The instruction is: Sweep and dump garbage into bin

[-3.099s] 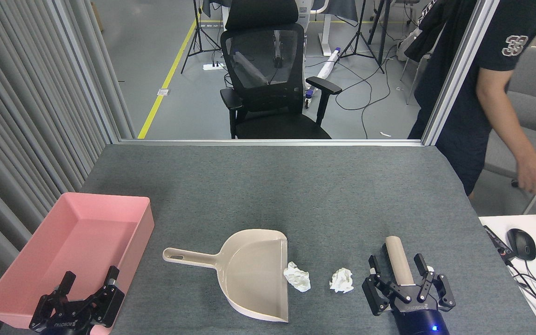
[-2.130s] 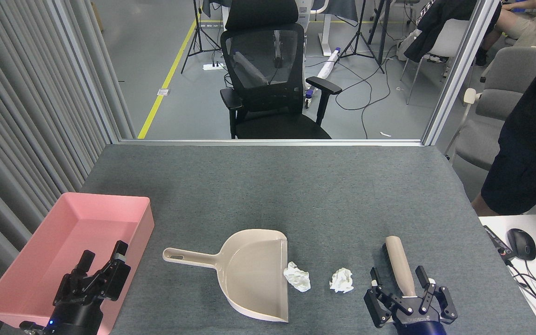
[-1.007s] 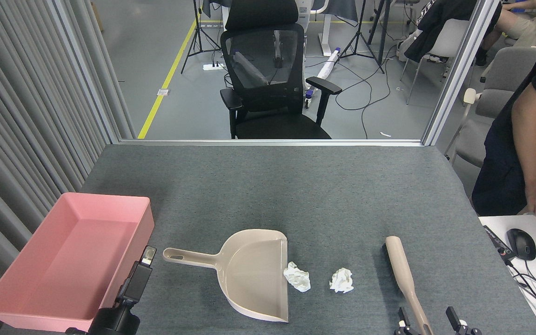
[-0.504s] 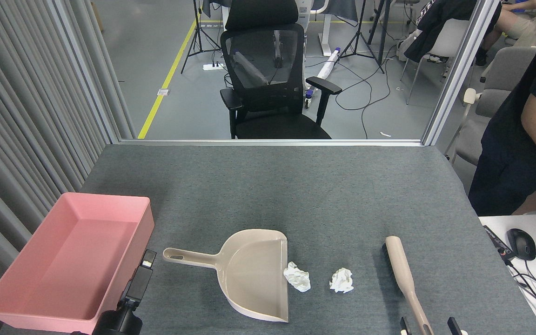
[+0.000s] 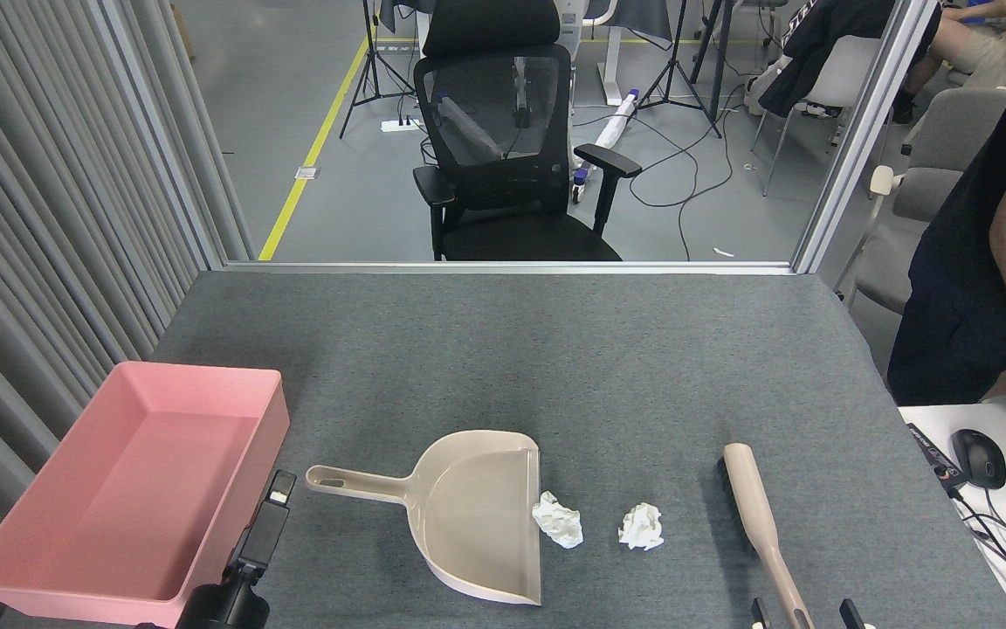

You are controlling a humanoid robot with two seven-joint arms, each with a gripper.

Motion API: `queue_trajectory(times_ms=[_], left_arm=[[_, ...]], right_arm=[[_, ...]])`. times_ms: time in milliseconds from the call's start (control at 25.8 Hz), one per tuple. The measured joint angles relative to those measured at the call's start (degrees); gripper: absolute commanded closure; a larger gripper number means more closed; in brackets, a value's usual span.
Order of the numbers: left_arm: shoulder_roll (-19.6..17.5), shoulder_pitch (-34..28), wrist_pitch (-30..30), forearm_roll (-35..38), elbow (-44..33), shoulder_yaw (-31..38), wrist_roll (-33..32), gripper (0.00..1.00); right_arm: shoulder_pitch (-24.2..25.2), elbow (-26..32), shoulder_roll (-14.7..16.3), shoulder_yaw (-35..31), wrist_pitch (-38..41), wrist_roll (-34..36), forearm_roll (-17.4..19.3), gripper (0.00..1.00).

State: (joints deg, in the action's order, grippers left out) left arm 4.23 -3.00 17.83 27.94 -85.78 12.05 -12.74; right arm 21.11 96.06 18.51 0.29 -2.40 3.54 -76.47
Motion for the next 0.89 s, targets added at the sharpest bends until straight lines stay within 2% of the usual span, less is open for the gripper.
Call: queue_trajectory(times_ms=[620, 891], left_arm=[[-0.01, -0.02, 0.09, 0.01, 0.04, -0.01, 0.0, 0.01], [-0.01, -0.01, 0.1, 0.01, 0.08, -0.01, 0.0, 0.01]], right_arm=[[-0.49, -2.25, -0.99, -0.02, -0.29, 1.37, -0.02, 0.02], [-1.33, -5.09, -1.29, 0.13, -0.29, 1.4, 0.01, 0.02]])
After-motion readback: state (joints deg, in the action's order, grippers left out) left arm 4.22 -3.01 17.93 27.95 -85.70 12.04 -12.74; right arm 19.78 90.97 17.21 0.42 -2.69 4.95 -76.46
